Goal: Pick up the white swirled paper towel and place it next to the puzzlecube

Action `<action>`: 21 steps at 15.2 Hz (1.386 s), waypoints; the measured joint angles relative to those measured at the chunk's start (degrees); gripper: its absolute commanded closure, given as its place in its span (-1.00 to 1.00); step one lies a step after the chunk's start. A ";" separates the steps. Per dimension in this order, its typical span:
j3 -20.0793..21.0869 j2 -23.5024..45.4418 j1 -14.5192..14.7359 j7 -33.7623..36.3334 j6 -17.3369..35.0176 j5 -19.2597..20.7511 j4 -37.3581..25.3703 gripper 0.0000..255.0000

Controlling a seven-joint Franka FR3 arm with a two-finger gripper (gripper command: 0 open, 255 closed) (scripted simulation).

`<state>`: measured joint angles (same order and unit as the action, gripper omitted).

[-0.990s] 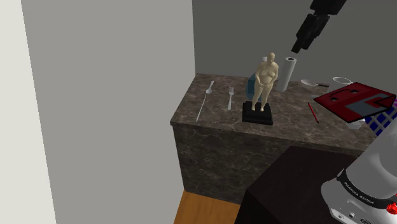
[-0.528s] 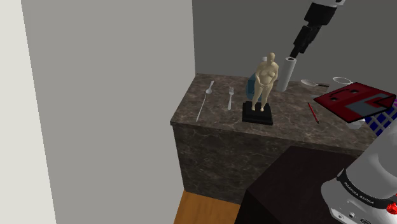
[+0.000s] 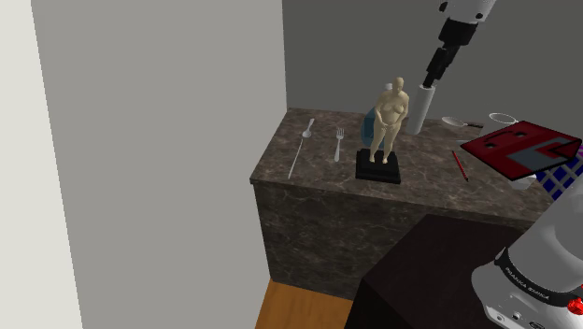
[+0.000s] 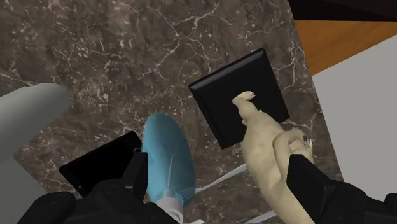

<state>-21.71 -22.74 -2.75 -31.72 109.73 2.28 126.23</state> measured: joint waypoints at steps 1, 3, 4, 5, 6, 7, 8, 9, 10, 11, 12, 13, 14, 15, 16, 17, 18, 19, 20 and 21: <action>-0.98 1.71 -0.05 -1.44 0.70 -0.04 -0.90 -1.00; -2.92 5.19 -0.18 -4.47 1.73 -0.37 -3.07 -1.00; -3.82 7.12 -0.19 -5.93 2.73 -0.70 -3.83 -1.00; -4.85 9.43 -0.22 -7.63 3.33 -1.28 -5.36 -1.00; -5.71 11.60 -0.27 -9.19 3.82 -1.88 -6.83 -1.00; -6.62 14.03 -0.38 -10.91 4.21 -2.68 -8.62 -1.00; -7.23 15.90 -0.49 -12.27 4.76 -3.32 -9.71 -1.00; -7.95 18.09 -0.74 -13.89 5.05 -4.15 -11.32 -1.00; -8.63 20.27 -1.08 -15.58 5.47 -5.05 -12.79 -1.00; -9.08 22.60 -1.35 -16.97 5.44 -6.05 -14.79 -1.00; -9.64 25.33 -1.90 -18.79 5.53 -7.35 -17.03 -1.00; -10.05 27.81 -2.55 -20.47 5.06 -8.48 -19.55 -1.00; -10.28 30.09 -3.16 -21.92 5.57 -9.58 -20.96 -1.00; -10.43 32.24 -3.85 -23.29 5.79 -10.56 -22.56 -1.00; -10.60 34.24 -4.69 -24.71 5.69 -11.46 -24.35 -1.00; -10.65 36.80 -5.74 -26.12 4.98 -12.62 -27.25 -1.00; -10.62 39.19 -6.81 -27.46 4.62 -13.67 -29.73 -1.00; -10.46 41.84 -7.97 -28.74 4.46 -14.83 -32.26 -1.00; -10.21 44.12 -8.88 -29.49 3.97 -15.69 -34.78 -1.00; -10.03 45.35 -9.41 -30.00 4.03 -16.18 -35.82 -1.00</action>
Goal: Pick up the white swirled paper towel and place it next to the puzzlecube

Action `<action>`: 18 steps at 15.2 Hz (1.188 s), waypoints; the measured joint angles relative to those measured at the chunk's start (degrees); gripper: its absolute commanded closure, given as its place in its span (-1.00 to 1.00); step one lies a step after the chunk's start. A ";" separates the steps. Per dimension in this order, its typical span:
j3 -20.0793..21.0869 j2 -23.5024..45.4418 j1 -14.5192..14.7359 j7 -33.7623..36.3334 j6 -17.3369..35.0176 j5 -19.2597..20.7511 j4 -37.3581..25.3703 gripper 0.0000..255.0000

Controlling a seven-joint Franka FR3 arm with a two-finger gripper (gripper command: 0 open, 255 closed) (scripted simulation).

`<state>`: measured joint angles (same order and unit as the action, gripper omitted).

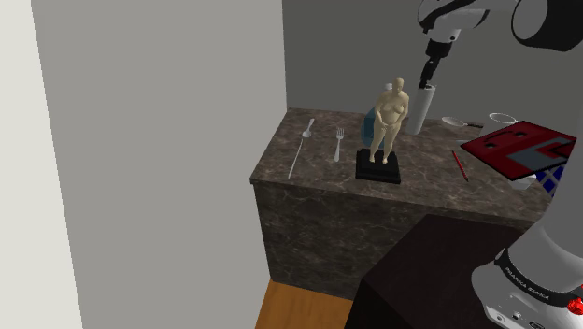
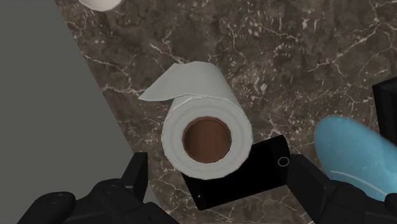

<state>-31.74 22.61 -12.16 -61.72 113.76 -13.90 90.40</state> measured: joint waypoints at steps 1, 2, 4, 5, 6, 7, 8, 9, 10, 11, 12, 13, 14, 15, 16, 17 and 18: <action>0.12 0.78 -0.39 -0.48 0.53 -0.39 -0.16 -1.00; 0.26 1.39 -0.58 -0.74 1.19 -0.71 -0.02 -1.00; 0.47 2.26 -0.89 -1.16 2.17 -1.20 0.19 -1.00; 0.58 2.62 -0.95 -1.29 2.82 -1.42 0.53 -1.00; 0.67 2.92 -1.04 -1.42 3.24 -1.60 0.69 -1.00; 0.75 3.10 -0.99 -1.44 3.77 -1.72 1.05 -1.00; 0.81 3.27 -1.03 -1.50 4.00 -1.82 1.14 -1.00; 0.83 3.33 -1.02 -1.51 4.14 -1.85 1.22 -1.00; 0.84 3.36 -1.02 -1.51 4.20 -1.87 1.25 -1.00; 0.85 3.36 -1.01 -1.50 4.24 -1.88 1.28 -1.00; 0.85 3.37 -1.01 -1.51 4.26 -1.88 1.29 -1.00; 0.86 3.37 -1.01 -1.51 4.27 -1.89 1.29 -1.00; 0.86 3.37 -1.01 -1.51 4.27 -1.89 1.29 1.00; 0.86 3.35 -1.00 -1.50 4.26 -1.90 1.28 1.00; 0.87 3.33 -0.99 -1.50 4.26 -1.90 1.28 1.00; 0.88 3.32 -0.98 -1.51 4.25 -1.91 1.28 1.00; 0.88 3.31 -0.98 -1.51 4.25 -1.92 1.29 1.00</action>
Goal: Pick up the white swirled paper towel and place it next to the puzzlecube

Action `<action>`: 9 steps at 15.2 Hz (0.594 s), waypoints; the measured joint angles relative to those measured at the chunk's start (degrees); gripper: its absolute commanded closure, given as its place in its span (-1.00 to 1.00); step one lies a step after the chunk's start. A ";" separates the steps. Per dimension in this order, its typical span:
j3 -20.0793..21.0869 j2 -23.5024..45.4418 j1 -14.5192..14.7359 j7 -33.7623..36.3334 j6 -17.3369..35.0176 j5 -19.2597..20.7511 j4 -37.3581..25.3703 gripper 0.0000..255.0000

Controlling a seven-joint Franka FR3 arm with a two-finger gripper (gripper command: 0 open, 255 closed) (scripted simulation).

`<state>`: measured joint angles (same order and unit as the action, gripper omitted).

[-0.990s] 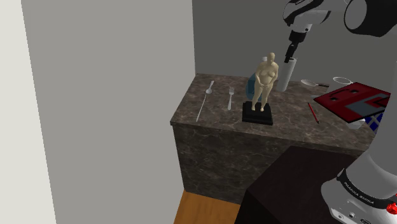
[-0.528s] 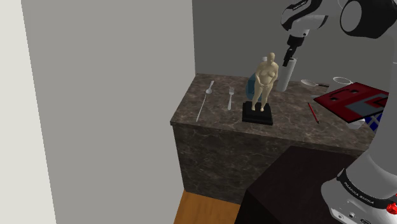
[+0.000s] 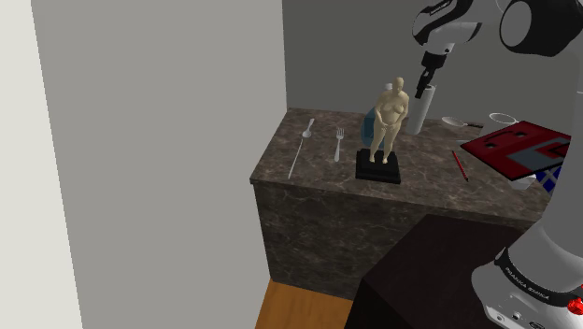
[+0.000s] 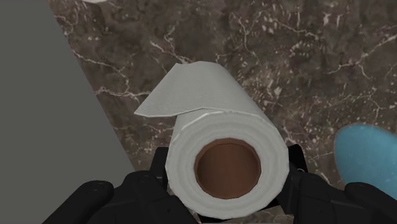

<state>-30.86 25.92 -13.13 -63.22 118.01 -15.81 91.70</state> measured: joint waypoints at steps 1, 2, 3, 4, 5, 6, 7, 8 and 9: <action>0.00 -0.02 0.00 -0.01 0.00 0.00 0.02 1.00; 0.00 -0.03 0.01 -0.01 0.00 0.00 0.04 1.00; 0.00 -0.03 0.00 -0.01 -0.02 0.00 0.02 1.00; 0.00 -0.01 -0.02 -0.02 -0.05 -0.01 -0.02 1.00; 0.00 0.00 -0.02 -0.03 -0.04 -0.01 -0.02 1.00; 0.01 0.00 0.00 0.00 -0.02 -0.01 0.00 1.00; -0.03 0.02 -0.04 0.06 -0.35 0.05 -0.35 1.00; -0.12 -0.22 0.02 0.17 -0.78 0.23 -0.56 1.00; -0.22 -0.42 -0.02 0.23 -1.42 0.38 -1.05 1.00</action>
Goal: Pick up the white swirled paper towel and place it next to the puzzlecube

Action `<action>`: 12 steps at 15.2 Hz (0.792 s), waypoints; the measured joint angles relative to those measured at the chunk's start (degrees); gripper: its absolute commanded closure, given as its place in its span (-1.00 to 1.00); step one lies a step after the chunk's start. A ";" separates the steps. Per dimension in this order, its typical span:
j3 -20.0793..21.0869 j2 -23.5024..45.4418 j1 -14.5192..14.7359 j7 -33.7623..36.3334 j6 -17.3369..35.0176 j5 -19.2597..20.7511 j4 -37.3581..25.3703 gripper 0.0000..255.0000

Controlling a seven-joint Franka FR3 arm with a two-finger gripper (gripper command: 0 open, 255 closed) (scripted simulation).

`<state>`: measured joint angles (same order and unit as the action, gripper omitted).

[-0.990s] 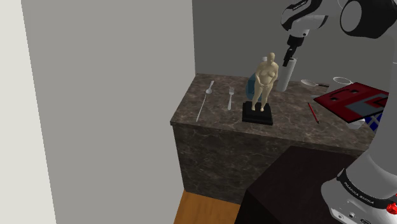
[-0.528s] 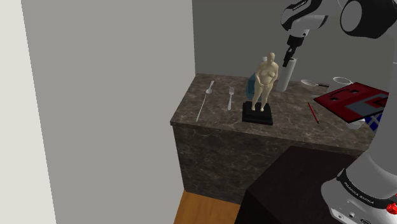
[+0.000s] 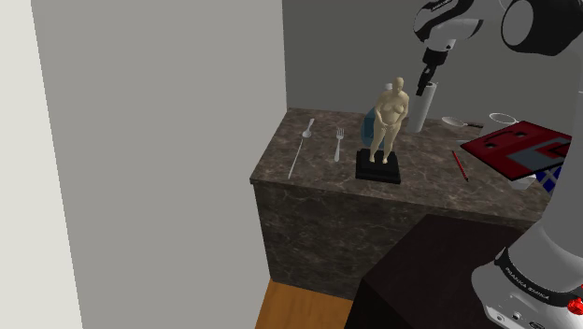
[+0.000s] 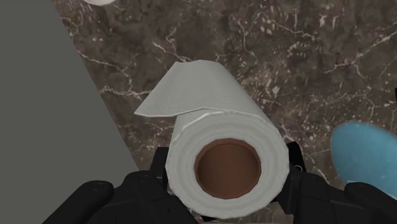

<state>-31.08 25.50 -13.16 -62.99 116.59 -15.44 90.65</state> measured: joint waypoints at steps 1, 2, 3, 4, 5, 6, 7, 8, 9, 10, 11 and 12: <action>-0.09 -0.29 0.05 0.09 -0.42 0.17 -0.17 1.00; -0.22 -0.66 0.09 0.18 -1.03 0.38 -0.45 1.00; -0.25 -0.71 0.11 0.40 -1.78 0.49 -1.20 1.00; -0.31 -0.89 0.13 0.53 -2.43 0.63 -1.69 1.00; -0.35 -0.87 -0.01 0.56 -3.25 0.68 -2.54 1.00; -0.45 -1.16 0.01 0.62 -3.77 0.84 -2.81 1.00; -0.52 -1.33 -0.02 0.73 -4.56 0.99 -3.45 1.00; -0.56 -1.28 -0.17 0.72 -5.26 1.00 -4.21 1.00; -0.58 -1.21 -0.28 0.80 -6.05 1.02 -5.08 1.00; -0.61 -1.33 -0.23 1.02 -6.79 1.14 -5.72 1.00; -0.69 -1.54 -0.28 1.00 -7.33 1.25 -6.08 1.00; -0.75 -1.69 -0.29 1.16 -8.18 1.38 -6.82 1.00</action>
<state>-31.83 23.81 -13.45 -61.82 108.41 -14.06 83.82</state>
